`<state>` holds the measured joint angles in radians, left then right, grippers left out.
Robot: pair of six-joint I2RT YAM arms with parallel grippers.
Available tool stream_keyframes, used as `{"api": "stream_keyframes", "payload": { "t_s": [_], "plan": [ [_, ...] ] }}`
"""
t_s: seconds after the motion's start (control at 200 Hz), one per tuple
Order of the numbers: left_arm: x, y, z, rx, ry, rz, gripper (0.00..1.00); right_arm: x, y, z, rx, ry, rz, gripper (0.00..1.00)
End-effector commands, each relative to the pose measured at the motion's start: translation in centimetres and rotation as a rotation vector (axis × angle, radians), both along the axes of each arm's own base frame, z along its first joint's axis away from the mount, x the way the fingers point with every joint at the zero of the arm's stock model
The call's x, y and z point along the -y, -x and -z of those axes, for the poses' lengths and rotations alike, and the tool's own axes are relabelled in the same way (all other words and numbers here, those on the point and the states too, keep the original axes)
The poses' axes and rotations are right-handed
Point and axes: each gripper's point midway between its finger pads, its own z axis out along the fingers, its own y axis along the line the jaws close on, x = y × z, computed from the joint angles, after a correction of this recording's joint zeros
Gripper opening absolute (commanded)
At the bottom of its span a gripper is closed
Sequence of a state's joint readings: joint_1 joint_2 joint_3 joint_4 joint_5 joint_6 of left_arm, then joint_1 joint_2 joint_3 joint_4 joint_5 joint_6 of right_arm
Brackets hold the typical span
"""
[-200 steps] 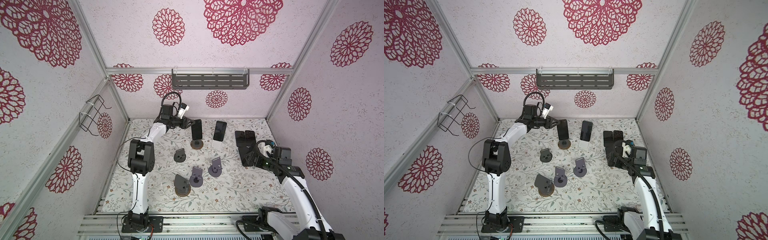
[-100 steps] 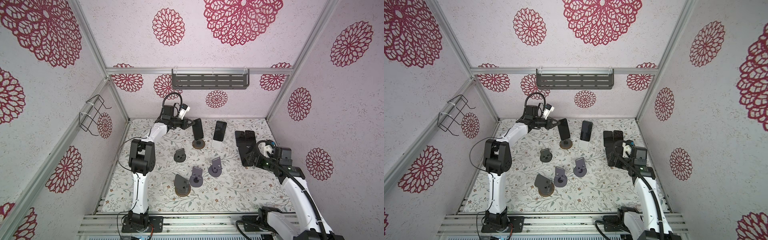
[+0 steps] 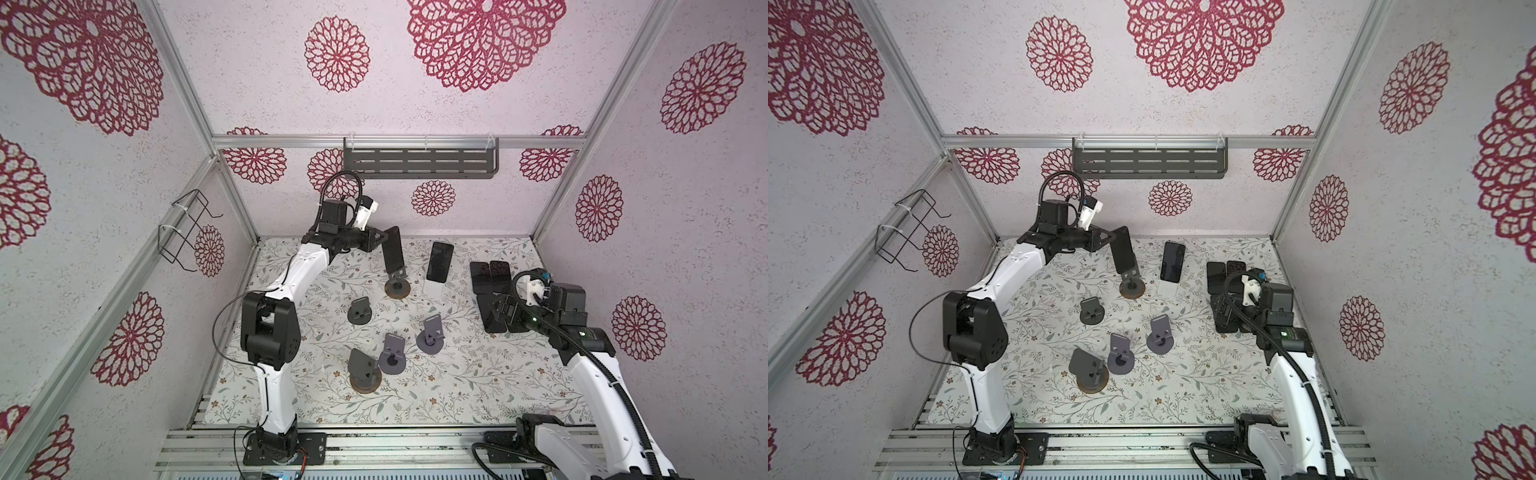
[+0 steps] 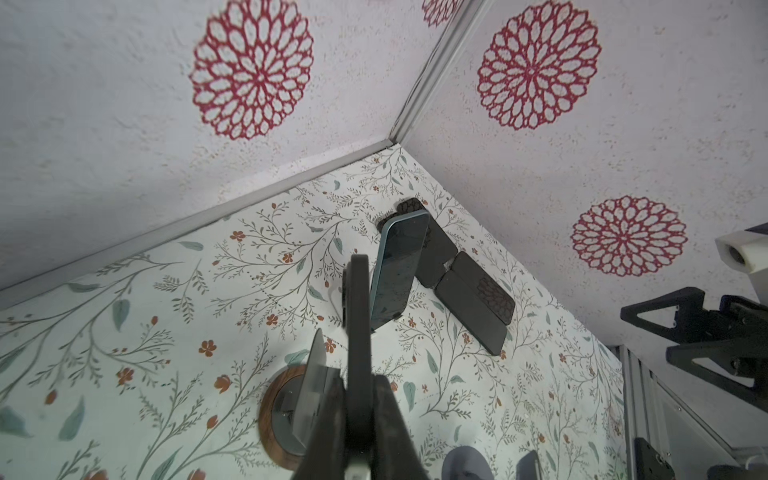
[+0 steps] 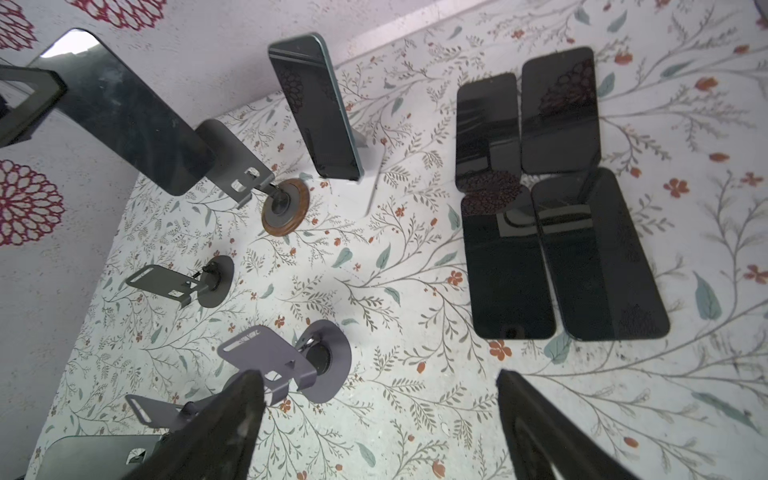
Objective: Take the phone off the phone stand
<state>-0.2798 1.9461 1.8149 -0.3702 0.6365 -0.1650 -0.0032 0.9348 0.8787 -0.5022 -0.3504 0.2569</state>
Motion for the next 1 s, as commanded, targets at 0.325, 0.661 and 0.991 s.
{"api": "stream_keyframes", "payload": {
  "t_s": [0.325, 0.661, 0.991],
  "plan": [
    [0.0, 10.4, -1.7, -0.299, 0.123, -0.189, 0.0, -8.7, -1.8, -5.4, 0.094, 0.009, -0.224, 0.66],
    [2.7, 13.6, 1.3, -0.452, 0.103, -0.131, 0.0, -20.2, -1.1, -4.3, 0.062, 0.092, -0.535, 0.92],
    [3.6, 13.7, 0.2, -0.428, 0.116, -0.065, 0.0, -24.1, -1.4, -3.0, 0.068, 0.088, -0.598, 0.91]
  ]
}}
